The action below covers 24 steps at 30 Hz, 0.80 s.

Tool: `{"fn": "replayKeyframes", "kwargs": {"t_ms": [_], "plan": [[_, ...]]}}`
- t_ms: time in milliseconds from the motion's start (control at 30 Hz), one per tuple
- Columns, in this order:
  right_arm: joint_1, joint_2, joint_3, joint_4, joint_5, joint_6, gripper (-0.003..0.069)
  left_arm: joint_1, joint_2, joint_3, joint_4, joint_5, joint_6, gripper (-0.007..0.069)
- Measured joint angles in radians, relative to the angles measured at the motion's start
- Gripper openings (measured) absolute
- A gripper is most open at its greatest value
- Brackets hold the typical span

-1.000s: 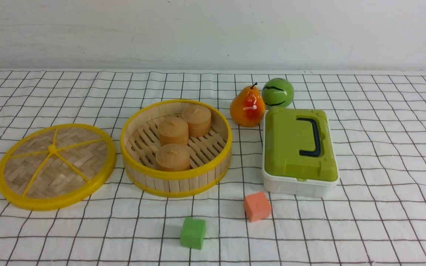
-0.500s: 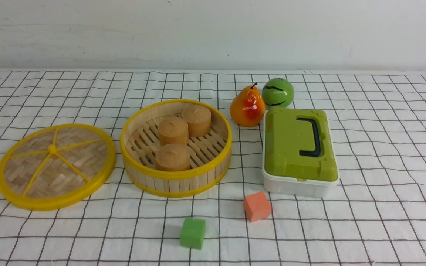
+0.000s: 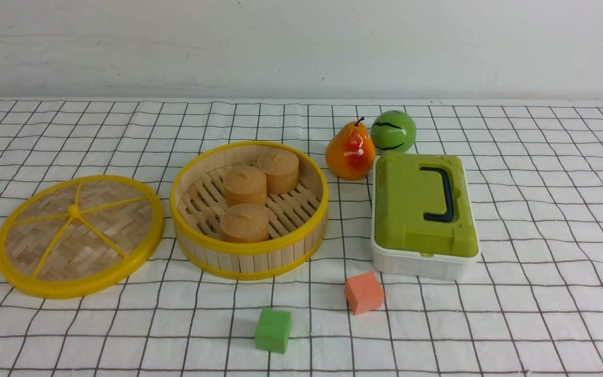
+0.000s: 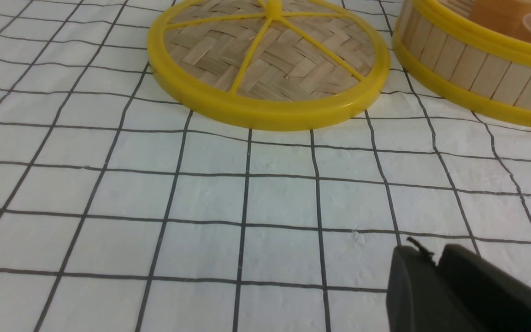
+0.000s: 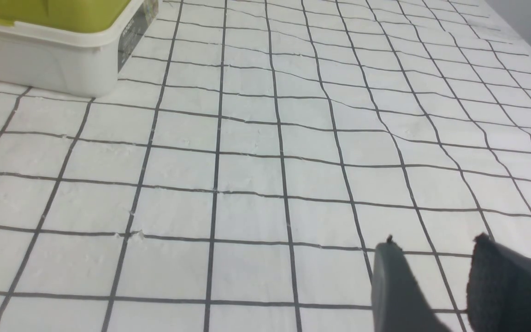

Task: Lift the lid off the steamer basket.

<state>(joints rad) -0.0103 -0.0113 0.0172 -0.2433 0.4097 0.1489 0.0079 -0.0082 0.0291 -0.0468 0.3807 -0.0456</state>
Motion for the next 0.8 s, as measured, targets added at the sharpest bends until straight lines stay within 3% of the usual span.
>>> {"fn": "replayKeyframes", "kwargs": {"t_ms": [367,633,667,800], "plan": [[0.000,0.000,0.000,0.000,0.000,0.000,0.0240,0.000,0.000,0.000,0.000,-0.075,0.000,0.0082],[0.000,0.000,0.000,0.000,0.000,0.000,0.0240,0.000,0.000,0.000,0.000,-0.506,0.000,0.0091],[0.000,0.000,0.000,0.000,0.000,0.000,0.0240,0.000,0.000,0.000,0.000,-0.625,0.000,0.0093],[0.000,0.000,0.000,0.000,0.000,0.000,0.0240,0.000,0.000,0.000,0.000,-0.773,0.000,0.0093]]}}
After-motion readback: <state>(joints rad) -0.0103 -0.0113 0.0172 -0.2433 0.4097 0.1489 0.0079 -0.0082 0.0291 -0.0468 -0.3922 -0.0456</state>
